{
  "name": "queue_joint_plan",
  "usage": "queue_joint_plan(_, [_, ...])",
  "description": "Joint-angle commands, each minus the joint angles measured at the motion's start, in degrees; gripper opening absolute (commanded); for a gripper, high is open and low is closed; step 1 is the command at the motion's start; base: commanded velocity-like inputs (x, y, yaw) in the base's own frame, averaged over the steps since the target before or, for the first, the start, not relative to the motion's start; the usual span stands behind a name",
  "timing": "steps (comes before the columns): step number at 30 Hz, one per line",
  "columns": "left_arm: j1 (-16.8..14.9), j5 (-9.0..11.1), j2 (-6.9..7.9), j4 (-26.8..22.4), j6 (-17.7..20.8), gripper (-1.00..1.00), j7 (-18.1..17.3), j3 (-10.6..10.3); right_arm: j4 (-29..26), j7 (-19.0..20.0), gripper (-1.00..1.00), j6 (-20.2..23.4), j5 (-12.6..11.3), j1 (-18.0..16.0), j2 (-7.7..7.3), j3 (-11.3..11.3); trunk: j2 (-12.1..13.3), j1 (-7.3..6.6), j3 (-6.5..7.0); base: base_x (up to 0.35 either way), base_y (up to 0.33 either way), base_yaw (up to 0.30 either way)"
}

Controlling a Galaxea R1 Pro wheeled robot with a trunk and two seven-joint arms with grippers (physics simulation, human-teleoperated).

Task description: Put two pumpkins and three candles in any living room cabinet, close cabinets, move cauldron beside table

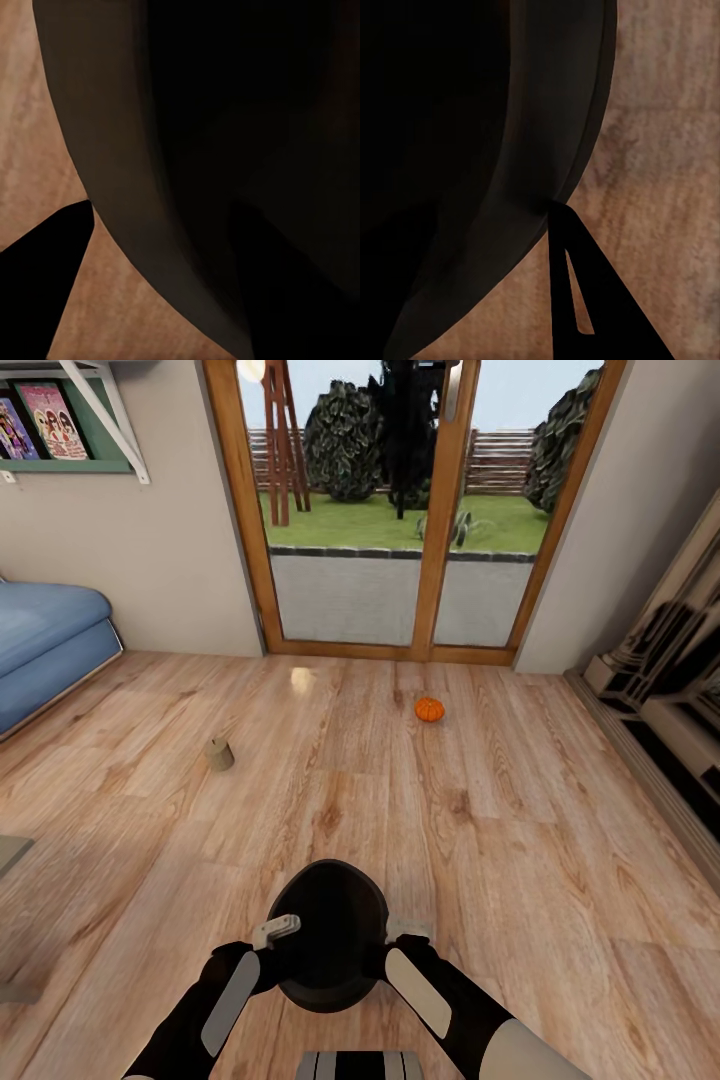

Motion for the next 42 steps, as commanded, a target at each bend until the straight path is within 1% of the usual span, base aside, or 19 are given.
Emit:
queue_joint_plan(1, [0.0,-0.2,0.03,-0.1,0.3,-1.00,0.6,-0.1,1.8,-0.3,-1.00,-0.6,-1.7,0.0,-0.01,0.2,0.0,0.02,-0.07,0.000,0.000,0.000])
queue_joint_plan(6, [0.0,-0.2,0.03,-0.1,0.3,-1.00,0.6,-0.1,1.8,-0.3,-1.00,-0.6,-1.7,0.0,-0.01,0.2,0.0,0.02,-0.07,0.000,0.000,0.000])
queue_joint_plan(14, [0.0,-0.2,0.03,-0.1,0.3,-1.00,0.6,-0.1,1.8,-0.3,-1.00,-0.6,-1.7,0.0,-0.01,0.2,0.1,-0.19,1.71,0.000,0.000,0.000])
queue_joint_plan(16, [0.0,-0.2,0.03,-0.1,0.3,-1.00,0.7,-0.1,1.8,-0.3,-1.00,-0.6,-1.7,0.0,-0.01,0.2,0.1,-0.19,1.71,0.000,0.000,0.000])
queue_joint_plan(21, [0.0,-0.2,0.03,-0.2,0.3,-1.00,0.6,-0.1,1.8,-0.3,-1.00,-0.6,-1.7,0.0,-0.01,0.2,0.2,-0.32,2.81,0.000,0.000,0.000])
queue_joint_plan(24, [0.0,-0.2,0.03,-0.2,0.3,-1.00,0.7,-0.1,1.8,-0.3,-1.00,-0.6,-1.7,0.0,-0.01,0.2,0.2,-0.32,2.81,0.000,0.000,0.000])
queue_joint_plan(42, [0.0,-0.2,0.03,-0.1,0.4,-1.00,0.6,-0.1,1.7,-0.3,-1.00,-0.6,-1.6,0.0,-0.04,0.1,0.4,-0.78,6.80,0.000,0.000,0.000])
